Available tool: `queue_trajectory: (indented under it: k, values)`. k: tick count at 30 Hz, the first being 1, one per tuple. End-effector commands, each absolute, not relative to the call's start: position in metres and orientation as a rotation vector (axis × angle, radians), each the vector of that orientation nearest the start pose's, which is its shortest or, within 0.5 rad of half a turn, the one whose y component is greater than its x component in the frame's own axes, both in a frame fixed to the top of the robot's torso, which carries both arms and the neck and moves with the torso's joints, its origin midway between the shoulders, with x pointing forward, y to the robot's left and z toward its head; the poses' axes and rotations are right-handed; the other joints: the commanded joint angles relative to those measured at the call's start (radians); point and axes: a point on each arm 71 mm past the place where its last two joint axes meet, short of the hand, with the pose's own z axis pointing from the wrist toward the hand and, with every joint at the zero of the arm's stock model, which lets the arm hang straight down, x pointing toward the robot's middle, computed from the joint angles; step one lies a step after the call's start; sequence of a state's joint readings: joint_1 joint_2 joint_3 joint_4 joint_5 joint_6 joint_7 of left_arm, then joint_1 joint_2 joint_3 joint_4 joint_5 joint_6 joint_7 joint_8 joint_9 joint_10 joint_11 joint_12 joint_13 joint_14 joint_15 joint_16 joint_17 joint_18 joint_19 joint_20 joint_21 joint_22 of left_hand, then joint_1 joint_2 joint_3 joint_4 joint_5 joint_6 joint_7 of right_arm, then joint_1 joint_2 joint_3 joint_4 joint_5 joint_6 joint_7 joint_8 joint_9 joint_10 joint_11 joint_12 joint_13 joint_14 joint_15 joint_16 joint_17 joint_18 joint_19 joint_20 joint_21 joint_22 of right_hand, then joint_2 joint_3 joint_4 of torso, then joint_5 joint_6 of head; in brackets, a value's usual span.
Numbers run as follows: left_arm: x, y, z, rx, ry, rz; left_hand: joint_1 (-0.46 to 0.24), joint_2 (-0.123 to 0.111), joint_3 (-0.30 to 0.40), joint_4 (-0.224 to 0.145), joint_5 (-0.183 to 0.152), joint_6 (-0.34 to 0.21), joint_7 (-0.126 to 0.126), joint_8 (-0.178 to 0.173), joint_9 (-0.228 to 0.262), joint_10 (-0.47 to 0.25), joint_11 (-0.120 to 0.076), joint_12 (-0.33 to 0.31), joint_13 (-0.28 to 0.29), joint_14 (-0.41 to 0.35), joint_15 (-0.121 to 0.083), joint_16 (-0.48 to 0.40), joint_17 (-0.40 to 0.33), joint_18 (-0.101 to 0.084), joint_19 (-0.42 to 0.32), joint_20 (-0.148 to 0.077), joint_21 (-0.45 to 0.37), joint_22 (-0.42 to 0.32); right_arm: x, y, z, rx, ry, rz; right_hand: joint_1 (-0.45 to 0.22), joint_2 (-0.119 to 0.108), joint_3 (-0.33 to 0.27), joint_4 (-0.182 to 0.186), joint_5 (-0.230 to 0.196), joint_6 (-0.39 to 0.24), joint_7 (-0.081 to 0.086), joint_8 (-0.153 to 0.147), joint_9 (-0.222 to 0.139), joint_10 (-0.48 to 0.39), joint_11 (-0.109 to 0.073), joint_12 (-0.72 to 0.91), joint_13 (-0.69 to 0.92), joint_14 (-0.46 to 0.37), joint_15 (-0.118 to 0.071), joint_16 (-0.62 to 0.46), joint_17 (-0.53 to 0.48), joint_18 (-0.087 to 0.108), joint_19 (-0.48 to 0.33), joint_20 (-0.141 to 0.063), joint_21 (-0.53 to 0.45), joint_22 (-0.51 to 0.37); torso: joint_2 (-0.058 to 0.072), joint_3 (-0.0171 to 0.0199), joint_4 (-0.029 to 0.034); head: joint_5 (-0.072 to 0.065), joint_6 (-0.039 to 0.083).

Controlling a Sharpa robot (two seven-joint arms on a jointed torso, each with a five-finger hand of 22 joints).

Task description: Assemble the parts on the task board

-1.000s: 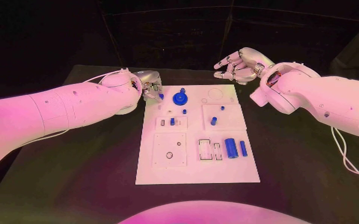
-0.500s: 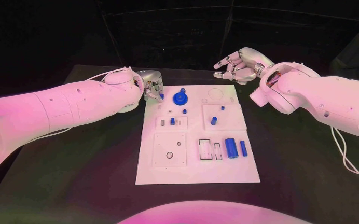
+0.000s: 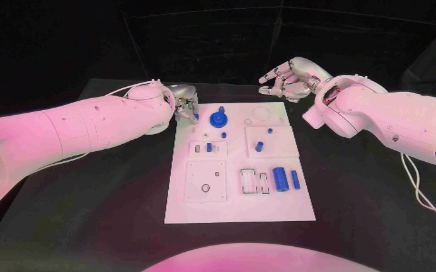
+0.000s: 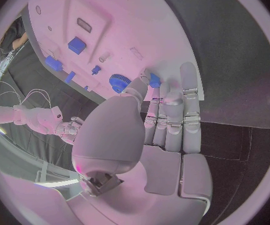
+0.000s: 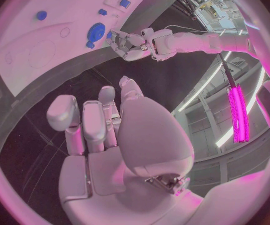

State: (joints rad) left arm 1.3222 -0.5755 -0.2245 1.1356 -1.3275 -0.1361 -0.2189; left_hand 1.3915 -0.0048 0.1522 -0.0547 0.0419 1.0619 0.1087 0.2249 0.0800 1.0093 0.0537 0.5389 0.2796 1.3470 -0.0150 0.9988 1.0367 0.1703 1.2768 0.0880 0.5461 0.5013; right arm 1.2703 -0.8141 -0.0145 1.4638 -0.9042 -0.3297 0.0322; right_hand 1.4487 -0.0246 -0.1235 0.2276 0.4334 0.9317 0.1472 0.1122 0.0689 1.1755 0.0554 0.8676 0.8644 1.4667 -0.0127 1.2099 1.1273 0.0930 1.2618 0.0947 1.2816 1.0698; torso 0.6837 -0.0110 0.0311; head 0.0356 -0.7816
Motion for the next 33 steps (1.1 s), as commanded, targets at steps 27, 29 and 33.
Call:
queue_trajectory:
  k: [27,29,33]
  values:
    - [0.5472,0.1917,-0.2213,0.15,1.969,-0.409,-0.039,0.137,0.147,0.055,0.005,-0.04,0.026,-0.041,-0.015,-0.038,0.017,-0.039,-0.026,-0.037,0.01,-0.028,-0.023,0.004,-0.021,0.0,-0.016,0.006,0.5121,-0.2045,-0.1428,0.293,1.633,0.988,-0.009,0.009,-0.001,0.019,0.02,-0.004,0.001,0.008,-0.001,-0.005,0.003,0.006,-0.002,0.017,-0.005,-0.005,0.002,0.013,-0.004,-0.002,-0.006,-0.002,-0.001,-0.0001,0.0015,0.0,0.001]
    - [0.5468,0.1918,-0.2211,0.152,1.968,-0.416,-0.049,0.129,0.184,0.057,0.005,-0.043,0.03,-0.047,-0.014,-0.04,0.021,-0.046,-0.032,-0.044,0.013,-0.032,-0.026,0.004,-0.025,0.003,-0.018,0.006,0.5121,-0.2044,-0.1428,0.293,1.633,0.988,-0.01,0.009,-0.001,0.02,0.023,-0.004,0.001,0.008,-0.001,-0.005,0.003,0.006,-0.002,0.017,-0.005,-0.006,0.002,0.013,-0.004,-0.002,-0.006,-0.001,-0.001,-0.0001,0.0012,0.0,0.002]
    - [0.546,0.1915,-0.2208,0.155,1.965,-0.427,-0.069,0.109,0.259,0.061,0.005,-0.046,0.036,-0.057,-0.013,-0.04,0.025,-0.057,-0.041,-0.052,0.017,-0.038,-0.031,0.005,-0.028,0.007,-0.02,0.009,0.512,-0.2044,-0.1427,0.292,1.633,0.989,-0.01,0.009,-0.001,0.021,0.024,-0.004,0.001,0.008,-0.001,-0.005,0.003,0.006,-0.002,0.017,-0.005,-0.006,0.002,0.013,-0.004,-0.002,-0.006,-0.002,0.0,-0.0002,0.001,0.001,0.003]
